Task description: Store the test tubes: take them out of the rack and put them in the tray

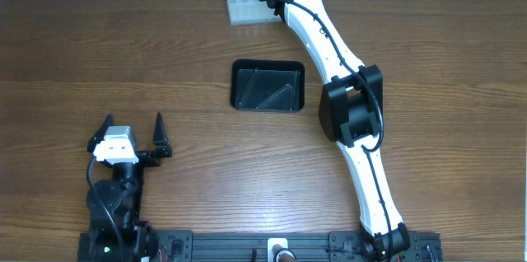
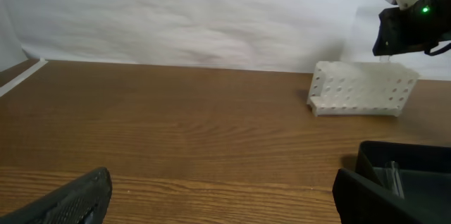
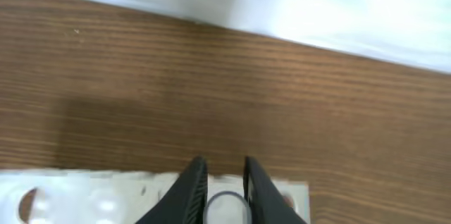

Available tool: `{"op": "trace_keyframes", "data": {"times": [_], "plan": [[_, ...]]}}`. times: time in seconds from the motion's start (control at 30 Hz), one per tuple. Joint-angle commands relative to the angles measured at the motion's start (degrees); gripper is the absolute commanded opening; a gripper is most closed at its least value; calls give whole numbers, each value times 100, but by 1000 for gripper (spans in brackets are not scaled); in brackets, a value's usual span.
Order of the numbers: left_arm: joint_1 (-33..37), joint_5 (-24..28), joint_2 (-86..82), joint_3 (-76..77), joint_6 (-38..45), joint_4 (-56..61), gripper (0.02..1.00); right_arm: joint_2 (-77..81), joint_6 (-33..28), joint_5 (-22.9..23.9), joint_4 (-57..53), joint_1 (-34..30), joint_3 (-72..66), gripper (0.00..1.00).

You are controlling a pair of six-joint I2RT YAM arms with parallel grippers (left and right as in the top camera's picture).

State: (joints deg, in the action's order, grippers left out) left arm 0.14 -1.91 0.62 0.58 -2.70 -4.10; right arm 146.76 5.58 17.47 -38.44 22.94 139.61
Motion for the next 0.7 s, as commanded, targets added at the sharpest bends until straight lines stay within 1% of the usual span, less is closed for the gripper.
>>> {"op": "trace_keyframes", "data": {"times": [0.03,0.37,0.7], "plan": [[39,59,-39,-24,79,-4,998,52,15,-7,33,26,85,132],[39,59,-39,-24,79,-4,998,-61,11,-7,-4,33,98,104],[39,59,-39,-24,79,-4,998,-728,11,-4,-177,39,98,95]]}}
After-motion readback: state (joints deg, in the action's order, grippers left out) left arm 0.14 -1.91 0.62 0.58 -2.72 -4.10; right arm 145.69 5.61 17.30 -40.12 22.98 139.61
